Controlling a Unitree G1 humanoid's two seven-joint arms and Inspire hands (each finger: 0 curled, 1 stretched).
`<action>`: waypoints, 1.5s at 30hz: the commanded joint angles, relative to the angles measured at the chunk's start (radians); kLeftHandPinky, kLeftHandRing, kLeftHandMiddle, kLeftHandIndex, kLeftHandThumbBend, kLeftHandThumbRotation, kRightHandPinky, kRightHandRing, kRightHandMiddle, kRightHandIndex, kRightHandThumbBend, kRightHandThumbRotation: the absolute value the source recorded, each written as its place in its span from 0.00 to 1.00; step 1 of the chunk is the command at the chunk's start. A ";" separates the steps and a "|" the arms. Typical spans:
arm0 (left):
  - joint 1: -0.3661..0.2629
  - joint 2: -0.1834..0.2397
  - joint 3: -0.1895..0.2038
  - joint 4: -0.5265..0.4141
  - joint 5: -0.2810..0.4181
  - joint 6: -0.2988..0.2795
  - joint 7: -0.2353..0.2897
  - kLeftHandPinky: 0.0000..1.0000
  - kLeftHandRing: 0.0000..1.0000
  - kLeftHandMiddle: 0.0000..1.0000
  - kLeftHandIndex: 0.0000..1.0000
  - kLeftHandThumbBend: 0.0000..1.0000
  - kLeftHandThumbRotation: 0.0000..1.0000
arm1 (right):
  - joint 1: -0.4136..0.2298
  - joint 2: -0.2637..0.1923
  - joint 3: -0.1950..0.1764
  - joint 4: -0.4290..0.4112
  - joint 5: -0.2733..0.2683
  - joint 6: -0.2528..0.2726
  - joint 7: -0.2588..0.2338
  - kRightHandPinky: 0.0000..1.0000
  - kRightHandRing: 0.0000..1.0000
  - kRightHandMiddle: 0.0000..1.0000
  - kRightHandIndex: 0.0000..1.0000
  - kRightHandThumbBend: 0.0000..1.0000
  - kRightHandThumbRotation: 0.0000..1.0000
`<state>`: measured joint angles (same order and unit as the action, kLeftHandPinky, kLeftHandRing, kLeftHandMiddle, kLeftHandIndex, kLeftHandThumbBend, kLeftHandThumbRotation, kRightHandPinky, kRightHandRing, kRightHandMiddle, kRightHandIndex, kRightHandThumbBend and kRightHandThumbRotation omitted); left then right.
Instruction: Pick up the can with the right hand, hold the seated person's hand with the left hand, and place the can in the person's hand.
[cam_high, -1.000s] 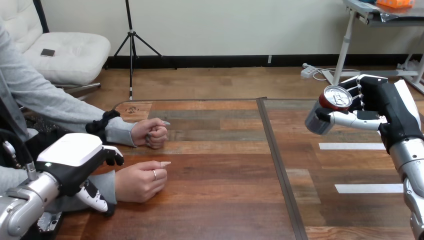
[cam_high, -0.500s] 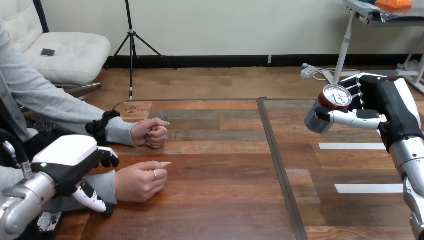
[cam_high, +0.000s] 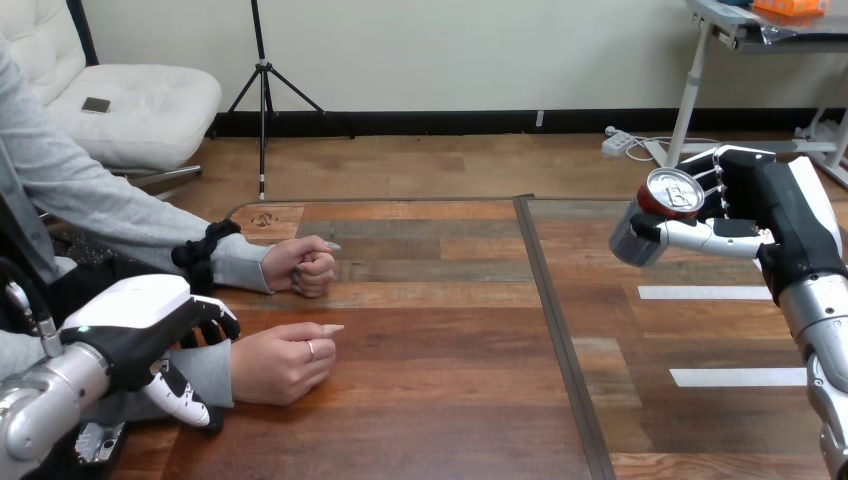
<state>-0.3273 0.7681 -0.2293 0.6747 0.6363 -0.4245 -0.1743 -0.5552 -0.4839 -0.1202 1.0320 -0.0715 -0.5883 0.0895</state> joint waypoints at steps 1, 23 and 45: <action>-0.039 0.027 0.031 -0.008 -0.062 -0.031 -0.028 0.58 0.67 0.70 0.72 0.97 0.04 | -0.051 -0.016 -0.026 -0.053 0.029 -0.016 0.000 0.33 0.37 0.42 0.45 0.71 0.00; -0.044 0.020 0.025 -0.026 -0.115 -0.018 -0.094 0.50 0.55 0.60 0.62 0.94 0.00 | -0.054 -0.017 -0.028 -0.049 0.034 -0.026 0.007 0.33 0.36 0.42 0.45 0.71 0.00; -0.045 0.027 -0.001 -0.069 -0.034 0.016 -0.063 0.36 0.42 0.48 0.50 0.93 0.00 | -0.054 -0.018 -0.028 -0.054 0.045 -0.023 0.009 0.33 0.36 0.42 0.45 0.71 0.00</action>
<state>-0.3274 0.7686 -0.2219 0.6449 0.5681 -0.4222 -0.2648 -0.5552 -0.4838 -0.1222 1.0320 -0.0497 -0.5884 0.1003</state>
